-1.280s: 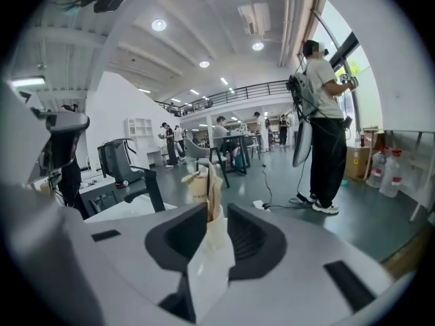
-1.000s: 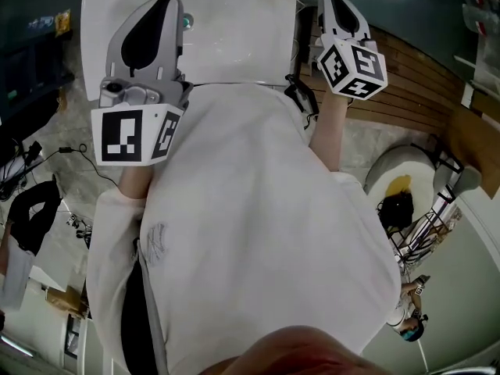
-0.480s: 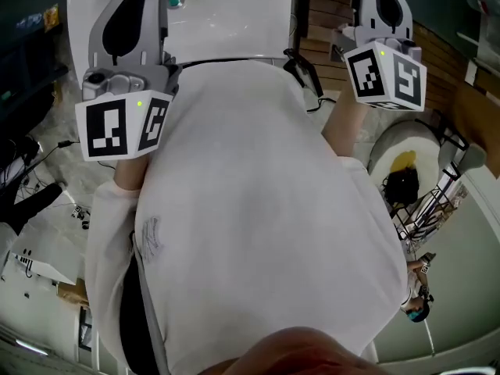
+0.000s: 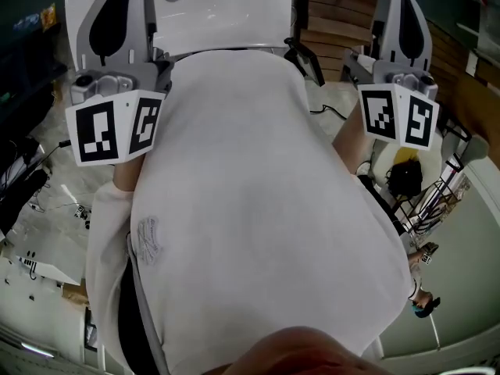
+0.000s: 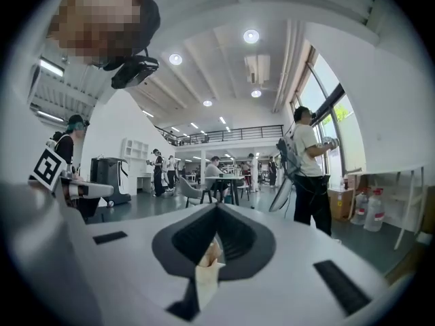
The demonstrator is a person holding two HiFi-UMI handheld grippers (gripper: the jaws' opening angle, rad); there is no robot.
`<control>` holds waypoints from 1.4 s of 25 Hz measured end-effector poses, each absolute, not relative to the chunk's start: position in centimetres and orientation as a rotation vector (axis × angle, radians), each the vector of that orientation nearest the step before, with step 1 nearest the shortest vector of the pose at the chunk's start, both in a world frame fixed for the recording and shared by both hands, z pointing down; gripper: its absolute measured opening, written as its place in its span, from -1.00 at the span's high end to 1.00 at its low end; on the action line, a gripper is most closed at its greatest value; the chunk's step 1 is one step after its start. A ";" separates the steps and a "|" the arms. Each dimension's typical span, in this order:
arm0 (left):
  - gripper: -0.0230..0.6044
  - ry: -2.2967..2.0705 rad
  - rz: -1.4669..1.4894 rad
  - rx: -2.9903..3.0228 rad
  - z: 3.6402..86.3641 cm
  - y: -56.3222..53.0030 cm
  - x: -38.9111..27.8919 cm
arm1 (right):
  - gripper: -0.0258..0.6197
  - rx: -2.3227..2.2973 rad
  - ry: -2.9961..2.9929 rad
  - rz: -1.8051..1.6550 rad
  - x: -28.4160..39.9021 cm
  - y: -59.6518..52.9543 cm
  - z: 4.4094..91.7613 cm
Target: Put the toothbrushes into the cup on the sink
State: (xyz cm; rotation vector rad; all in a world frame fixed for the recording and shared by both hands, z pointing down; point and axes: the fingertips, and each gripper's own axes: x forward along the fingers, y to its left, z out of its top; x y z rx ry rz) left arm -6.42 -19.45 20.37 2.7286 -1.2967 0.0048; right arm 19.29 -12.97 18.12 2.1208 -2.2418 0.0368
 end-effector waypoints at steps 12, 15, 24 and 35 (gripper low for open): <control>0.93 -1.322 0.009 2.729 18.0 -18.2 -7.3 | 0.89 2.154 -2.185 0.154 18.3 -8.8 19.2; 0.92 -1.321 0.005 2.756 17.4 -18.1 -7.6 | 0.89 2.135 -2.190 0.170 17.5 -8.7 19.7; 0.92 -1.302 0.017 2.776 17.9 -18.1 -8.3 | 0.89 2.128 -2.223 0.183 15.5 -9.1 20.2; 0.92 -1.293 0.020 2.787 17.7 -18.5 -8.9 | 0.89 2.130 -2.207 0.192 14.8 -9.2 20.6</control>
